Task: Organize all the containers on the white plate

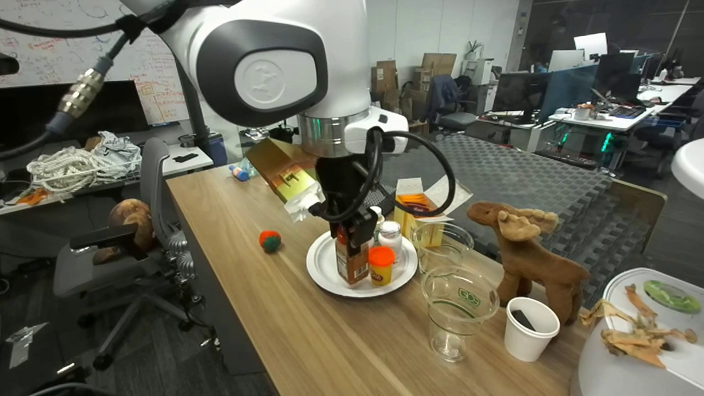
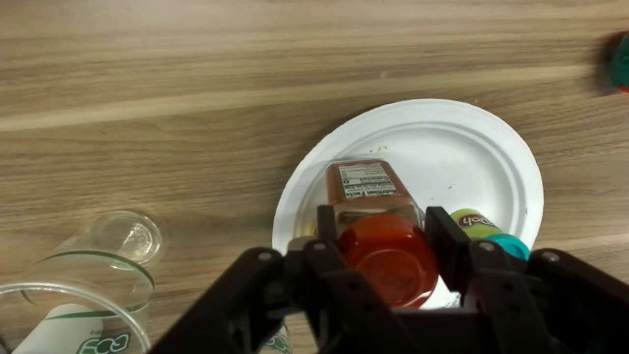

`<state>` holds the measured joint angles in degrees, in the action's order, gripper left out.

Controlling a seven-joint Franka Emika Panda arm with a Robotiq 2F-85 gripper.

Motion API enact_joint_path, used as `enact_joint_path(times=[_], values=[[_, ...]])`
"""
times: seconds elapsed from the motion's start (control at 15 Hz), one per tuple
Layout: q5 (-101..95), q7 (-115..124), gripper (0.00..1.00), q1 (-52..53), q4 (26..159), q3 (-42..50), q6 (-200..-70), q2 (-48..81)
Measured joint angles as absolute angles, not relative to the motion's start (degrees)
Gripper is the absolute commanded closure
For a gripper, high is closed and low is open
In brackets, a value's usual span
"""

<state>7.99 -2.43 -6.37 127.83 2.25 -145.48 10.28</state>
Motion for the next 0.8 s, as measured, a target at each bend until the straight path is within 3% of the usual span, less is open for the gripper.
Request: enact_joint_path(times=[0.8], values=[[11.41, -6.09, 0.77, -6.88, 124.35, 1.58, -145.37, 15.56]])
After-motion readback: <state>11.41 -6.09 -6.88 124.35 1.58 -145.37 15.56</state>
